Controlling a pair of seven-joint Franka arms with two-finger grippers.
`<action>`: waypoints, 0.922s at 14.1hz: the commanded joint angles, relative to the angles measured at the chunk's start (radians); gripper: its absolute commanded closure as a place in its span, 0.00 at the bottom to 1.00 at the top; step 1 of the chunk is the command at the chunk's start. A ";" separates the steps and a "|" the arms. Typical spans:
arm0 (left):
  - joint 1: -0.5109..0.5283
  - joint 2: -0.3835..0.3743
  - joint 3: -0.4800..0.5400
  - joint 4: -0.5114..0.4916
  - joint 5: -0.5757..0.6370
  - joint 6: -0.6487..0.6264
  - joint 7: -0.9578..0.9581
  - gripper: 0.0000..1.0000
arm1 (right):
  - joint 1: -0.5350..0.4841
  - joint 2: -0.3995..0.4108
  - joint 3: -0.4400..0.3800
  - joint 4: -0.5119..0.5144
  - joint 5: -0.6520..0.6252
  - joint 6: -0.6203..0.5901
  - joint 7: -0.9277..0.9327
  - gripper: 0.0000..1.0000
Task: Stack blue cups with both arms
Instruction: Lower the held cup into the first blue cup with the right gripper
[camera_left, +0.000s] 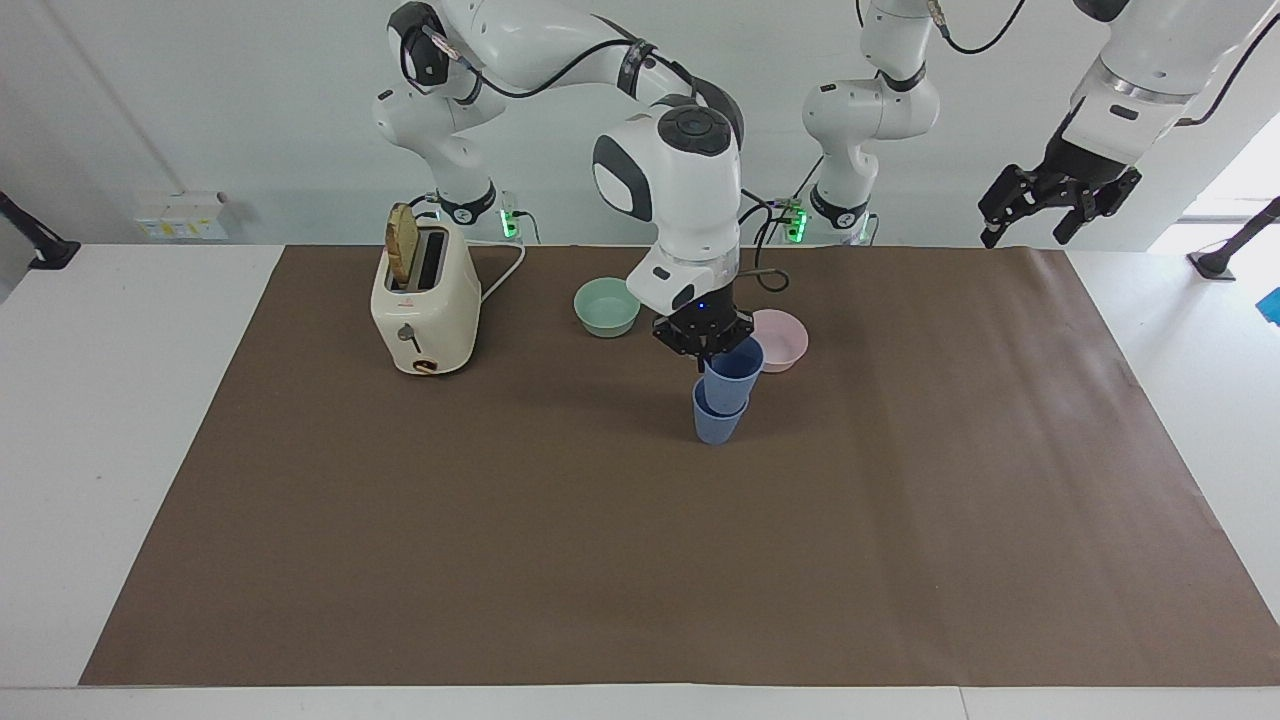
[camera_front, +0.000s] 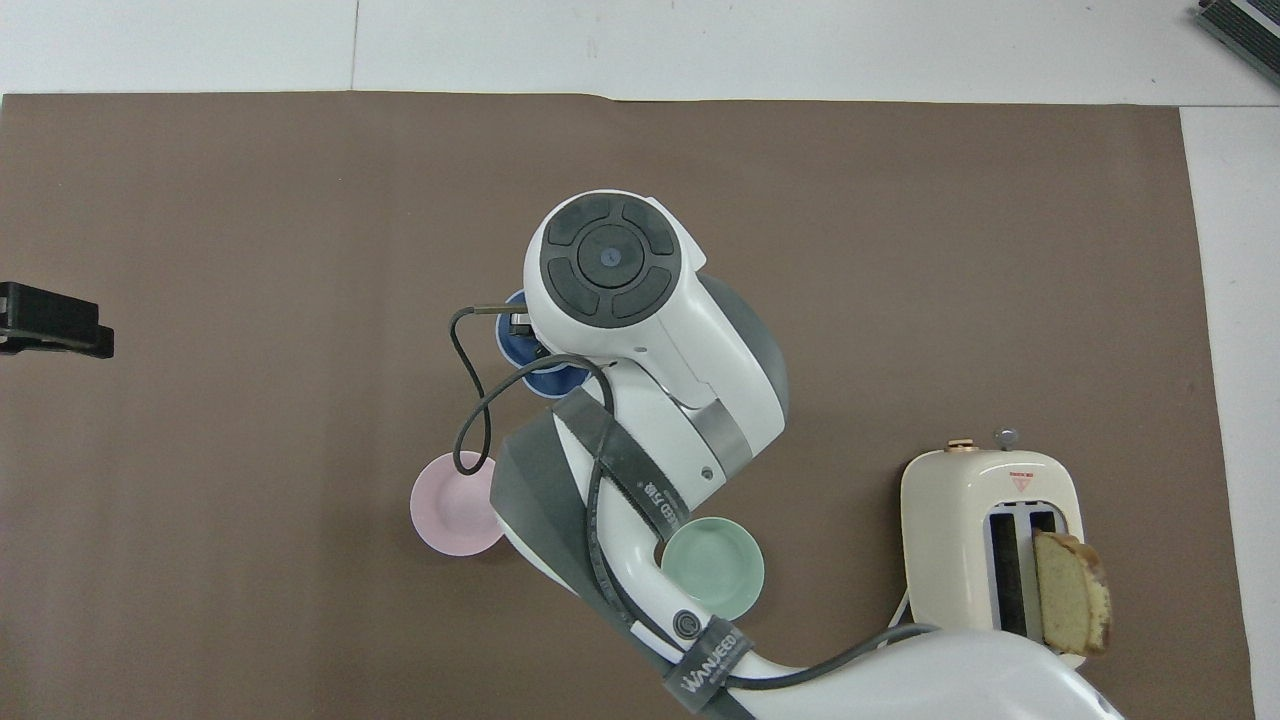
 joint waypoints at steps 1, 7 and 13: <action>0.010 -0.013 -0.006 -0.008 0.010 -0.011 0.006 0.00 | 0.000 0.015 0.012 0.016 -0.040 0.007 0.033 1.00; 0.010 -0.013 -0.006 -0.008 0.010 -0.010 0.005 0.00 | -0.005 0.017 0.013 0.013 -0.043 0.015 0.033 1.00; 0.010 -0.013 -0.006 -0.008 0.010 -0.011 0.005 0.00 | -0.005 0.022 0.013 0.002 -0.043 0.035 0.033 1.00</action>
